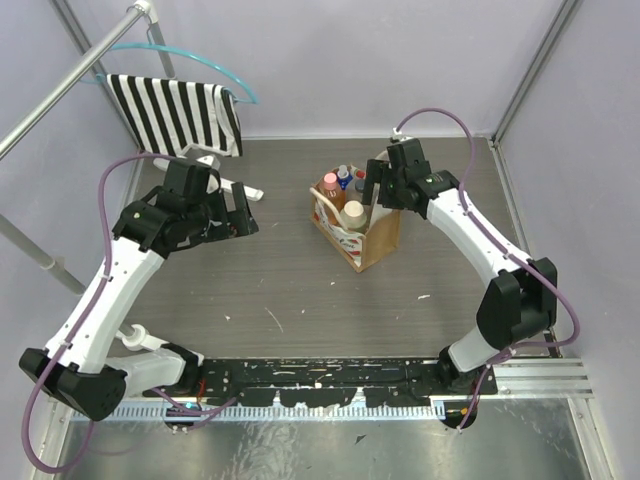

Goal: Take the personal care products out of the canvas bag

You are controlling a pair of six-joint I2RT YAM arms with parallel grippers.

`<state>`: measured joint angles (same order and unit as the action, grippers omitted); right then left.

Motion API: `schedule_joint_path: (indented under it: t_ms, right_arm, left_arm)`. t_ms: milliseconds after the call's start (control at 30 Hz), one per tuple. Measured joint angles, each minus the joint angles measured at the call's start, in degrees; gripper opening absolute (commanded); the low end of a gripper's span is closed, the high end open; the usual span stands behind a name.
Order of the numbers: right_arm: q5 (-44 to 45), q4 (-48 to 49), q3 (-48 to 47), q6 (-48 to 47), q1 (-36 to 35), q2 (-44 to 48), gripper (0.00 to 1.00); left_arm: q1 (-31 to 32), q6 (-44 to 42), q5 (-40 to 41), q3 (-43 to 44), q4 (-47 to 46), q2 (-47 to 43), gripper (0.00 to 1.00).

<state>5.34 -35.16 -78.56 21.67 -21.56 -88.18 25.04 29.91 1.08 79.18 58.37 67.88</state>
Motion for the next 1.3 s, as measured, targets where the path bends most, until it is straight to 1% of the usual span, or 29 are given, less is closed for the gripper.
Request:
schedule_joint_path:
  t_ms: [167, 233, 300, 367, 400, 467, 500, 733, 833, 1033, 1100, 1133, 1167, 1233, 1300]
  right_arm:
    - [3.3, 0.0, -0.1, -0.1, 0.4, -2.0, 0.89]
    - [4.4, 0.0, -0.1, -0.1, 0.6, -2.1, 0.86]
    - [5.5, 0.0, -0.1, 0.0, 0.8, -2.2, 0.78]
    - [6.3, 0.2, -0.1, 0.0, 0.9, -2.2, 0.69]
    - [6.8, 0.3, 0.0, 0.0, 0.9, -2.2, 0.67]
    - [7.1, 1.2, 0.5, 0.3, 1.2, -2.2, 0.57]
    - [7.0, 1.7, 0.7, 0.6, 1.4, -2.2, 0.55]
    - [7.2, 3.2, 0.7, 1.0, 1.6, -2.9, 0.55]
    - [7.2, 3.0, -0.1, 1.0, 1.7, -3.8, 0.60]
    - [8.2, 2.1, -2.4, 0.7, 1.7, -8.1, 0.74]
    - [9.3, 1.6, -2.4, 0.1, 1.7, -9.7, 0.74]
    - [10.0, 1.7, -2.5, -0.3, 1.6, -10.2, 0.71]
    - [10.5, 1.7, -2.5, -0.5, 1.6, -10.5, 0.65]
    - [11.1, 2.0, -2.5, -0.5, 1.4, -10.5, 0.48]
    - [11.7, 2.6, -2.3, -0.2, 0.8, -10.5, 0.28]
  left_arm:
    - [0.3, 0.5, -0.2, -1.7, -0.6, 0.0, 0.99]
    - [0.4, 0.6, -0.2, -1.9, -0.7, 0.0, 0.99]
    - [0.4, 0.8, -0.2, -2.0, -0.7, 0.0, 0.99]
    - [0.4, 0.8, -0.3, -2.0, -0.7, 0.0, 0.99]
    - [0.5, 0.8, -0.3, -2.0, -0.7, 0.0, 0.99]
    - [0.5, 0.9, -0.3, -2.5, -1.1, -0.2, 0.99]
    - [0.5, 1.0, -0.3, -2.9, -1.1, -0.2, 0.99]
    - [0.6, 1.7, -0.7, -4.1, -1.1, -0.2, 0.99]
    - [0.6, 1.8, -0.8, -4.3, -1.3, -0.3, 0.99]
    - [0.7, 1.9, -1.4, -4.6, -1.6, -0.3, 0.99]
    - [0.7, 1.9, -1.5, -4.6, -1.5, -0.3, 0.99]
    - [0.7, 1.9, -1.5, -4.6, -1.6, -0.3, 0.99]
    - [0.8, 1.9, -1.5, -4.6, -1.6, -0.3, 0.99]
    - [0.8, 1.9, -1.5, -4.6, -1.6, -0.3, 0.99]
    - [0.9, 1.9, -1.5, -4.6, -1.6, -0.3, 0.99]
